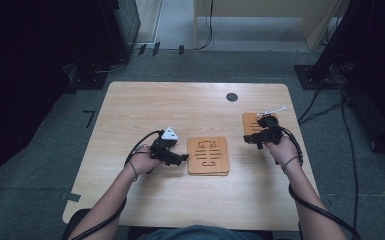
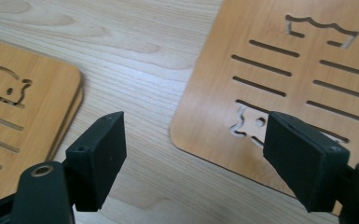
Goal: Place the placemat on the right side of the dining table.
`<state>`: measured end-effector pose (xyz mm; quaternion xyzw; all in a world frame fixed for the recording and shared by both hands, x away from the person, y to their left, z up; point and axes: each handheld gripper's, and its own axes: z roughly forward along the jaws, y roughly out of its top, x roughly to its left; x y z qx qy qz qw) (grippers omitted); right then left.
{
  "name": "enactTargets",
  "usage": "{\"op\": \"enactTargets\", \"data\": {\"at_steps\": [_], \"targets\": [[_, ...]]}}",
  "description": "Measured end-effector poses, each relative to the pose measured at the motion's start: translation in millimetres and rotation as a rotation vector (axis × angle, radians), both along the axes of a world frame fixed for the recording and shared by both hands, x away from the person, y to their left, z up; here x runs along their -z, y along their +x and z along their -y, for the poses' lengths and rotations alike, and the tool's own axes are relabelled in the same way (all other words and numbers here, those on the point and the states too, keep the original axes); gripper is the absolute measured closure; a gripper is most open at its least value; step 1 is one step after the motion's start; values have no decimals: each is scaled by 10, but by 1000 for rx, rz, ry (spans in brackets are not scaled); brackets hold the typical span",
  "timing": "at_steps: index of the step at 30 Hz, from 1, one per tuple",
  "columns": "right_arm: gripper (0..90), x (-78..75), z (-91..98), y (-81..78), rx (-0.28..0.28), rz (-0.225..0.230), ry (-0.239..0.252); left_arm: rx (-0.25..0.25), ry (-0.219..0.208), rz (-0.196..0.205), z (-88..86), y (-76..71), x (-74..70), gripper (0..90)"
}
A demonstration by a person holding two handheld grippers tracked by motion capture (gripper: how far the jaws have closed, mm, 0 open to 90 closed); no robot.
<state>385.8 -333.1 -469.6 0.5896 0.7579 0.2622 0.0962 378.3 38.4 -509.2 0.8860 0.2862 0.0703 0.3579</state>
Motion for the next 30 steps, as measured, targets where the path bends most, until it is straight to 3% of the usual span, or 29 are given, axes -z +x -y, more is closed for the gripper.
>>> {"op": "enactTargets", "data": {"at_steps": [11,22,30], "targets": [[216,-10,-81,-101,-26,28,20,4,3,2,3,2,-1,183],[212,55,-173,-178,-58,16,22,2,6,-4,-4,-3,-6,183],[212,103,-228,-235,-81,40,35,3,10,-5,-3,-3,-10,183]]}}
